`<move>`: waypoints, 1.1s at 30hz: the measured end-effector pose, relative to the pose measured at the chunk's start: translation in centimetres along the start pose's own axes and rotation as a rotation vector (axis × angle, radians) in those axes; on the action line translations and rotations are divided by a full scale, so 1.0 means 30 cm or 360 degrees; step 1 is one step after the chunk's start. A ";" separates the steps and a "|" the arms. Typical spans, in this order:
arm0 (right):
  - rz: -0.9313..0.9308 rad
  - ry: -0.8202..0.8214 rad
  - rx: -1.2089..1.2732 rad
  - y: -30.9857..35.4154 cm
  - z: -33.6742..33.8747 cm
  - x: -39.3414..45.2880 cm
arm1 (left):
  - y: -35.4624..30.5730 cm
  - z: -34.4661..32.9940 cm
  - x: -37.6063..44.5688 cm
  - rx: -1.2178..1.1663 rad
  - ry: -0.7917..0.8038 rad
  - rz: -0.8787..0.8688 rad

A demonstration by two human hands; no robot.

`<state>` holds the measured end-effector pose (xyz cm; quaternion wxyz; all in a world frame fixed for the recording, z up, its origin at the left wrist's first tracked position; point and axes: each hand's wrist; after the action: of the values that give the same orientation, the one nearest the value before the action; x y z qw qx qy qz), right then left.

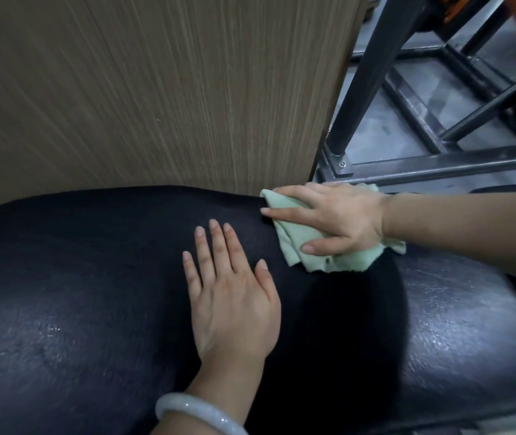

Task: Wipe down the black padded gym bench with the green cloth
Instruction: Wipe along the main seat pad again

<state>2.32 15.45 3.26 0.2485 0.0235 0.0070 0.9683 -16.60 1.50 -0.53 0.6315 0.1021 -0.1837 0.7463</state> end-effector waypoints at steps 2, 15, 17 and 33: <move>-0.0027 -0.0006 0.0006 0.008 0.004 -0.008 | 0.001 0.001 0.000 -0.0006 -0.0001 -0.0011; 0.0044 -0.0019 0.0032 -0.082 0.001 -0.073 | 0.000 0.005 0.000 -0.0026 0.0061 0.0007; 0.0051 -0.0105 -0.0013 -0.047 -0.014 -0.005 | -0.002 0.013 0.004 -0.0029 0.0086 0.0003; -0.0248 -0.0084 -0.0063 -0.031 -0.011 -0.139 | -0.007 0.037 0.016 -0.0062 0.0165 0.0000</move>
<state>6.39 14.25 2.73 0.3236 0.0435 -0.0168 0.9451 -16.55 1.52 0.69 0.6421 0.0510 -0.1653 0.7469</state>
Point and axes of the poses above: each hand's wrist, its own x-axis towards the middle knuckle, its own z-axis out of the back of the hand, y = z × x, and after that the axes turned 12 degrees about -y, right-handed
